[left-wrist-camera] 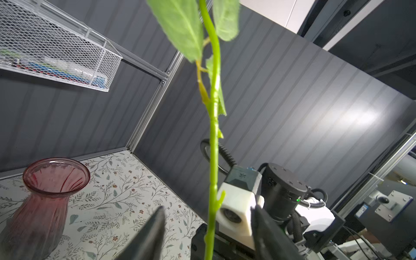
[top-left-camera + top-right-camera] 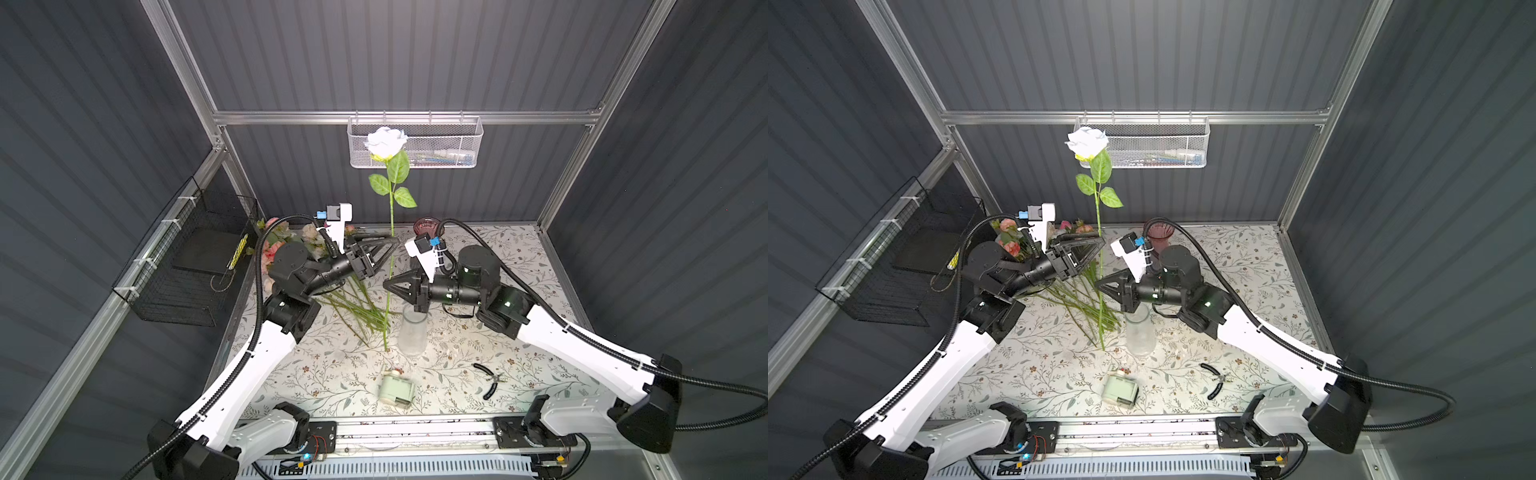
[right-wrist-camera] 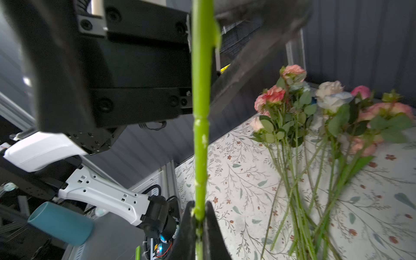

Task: Arrange the flowers into the vase
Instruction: 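Lift the white rose with left gripper while right gripper grasps its stem, then lower the white rose into the clear vase with right gripper and open it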

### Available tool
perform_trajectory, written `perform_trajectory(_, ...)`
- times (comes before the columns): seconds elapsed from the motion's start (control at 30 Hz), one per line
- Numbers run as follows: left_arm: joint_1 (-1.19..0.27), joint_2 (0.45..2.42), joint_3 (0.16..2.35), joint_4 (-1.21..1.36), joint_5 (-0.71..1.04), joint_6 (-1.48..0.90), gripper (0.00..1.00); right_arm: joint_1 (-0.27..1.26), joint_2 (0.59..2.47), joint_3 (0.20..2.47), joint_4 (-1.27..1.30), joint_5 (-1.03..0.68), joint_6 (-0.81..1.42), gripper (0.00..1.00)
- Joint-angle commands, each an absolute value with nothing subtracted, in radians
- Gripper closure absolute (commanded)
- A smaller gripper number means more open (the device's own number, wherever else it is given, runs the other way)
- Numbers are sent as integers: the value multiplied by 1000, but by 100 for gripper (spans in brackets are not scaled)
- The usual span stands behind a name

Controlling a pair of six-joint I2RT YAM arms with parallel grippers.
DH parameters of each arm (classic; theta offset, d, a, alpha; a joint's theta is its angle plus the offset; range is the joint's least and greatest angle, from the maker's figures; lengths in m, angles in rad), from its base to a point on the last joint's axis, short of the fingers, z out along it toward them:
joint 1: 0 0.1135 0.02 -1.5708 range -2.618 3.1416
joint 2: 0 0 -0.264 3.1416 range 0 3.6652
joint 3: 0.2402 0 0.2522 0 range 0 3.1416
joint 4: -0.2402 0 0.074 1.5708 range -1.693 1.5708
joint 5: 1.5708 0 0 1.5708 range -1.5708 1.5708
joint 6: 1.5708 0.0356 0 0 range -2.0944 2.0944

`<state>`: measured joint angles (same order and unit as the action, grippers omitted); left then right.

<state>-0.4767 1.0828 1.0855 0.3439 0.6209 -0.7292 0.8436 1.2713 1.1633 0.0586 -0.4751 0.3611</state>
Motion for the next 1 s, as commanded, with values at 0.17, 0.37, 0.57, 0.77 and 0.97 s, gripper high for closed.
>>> perform_trajectory(0.17, -479, 867, 1022, 44, 206, -538, 0, 840, 1023, 1071, 51, -55, 138, 100)
perform_trajectory(0.37, -479, 751, 888, -55, -1, -529, 0, 831, 1055, 1117, 42, -13, 71, 100)
perform_trajectory(0.57, -479, 695, 835, -138, -96, -530, 0, 817, 1128, 1082, 89, -15, 70, 100)
perform_trajectory(0.77, -479, 691, 792, -206, -201, -576, 0, 819, 1133, 893, 208, -38, 156, 100)
perform_trajectory(0.97, -479, 726, 763, -277, -291, -627, 0, 825, 1055, 765, 238, -53, 204, 82)
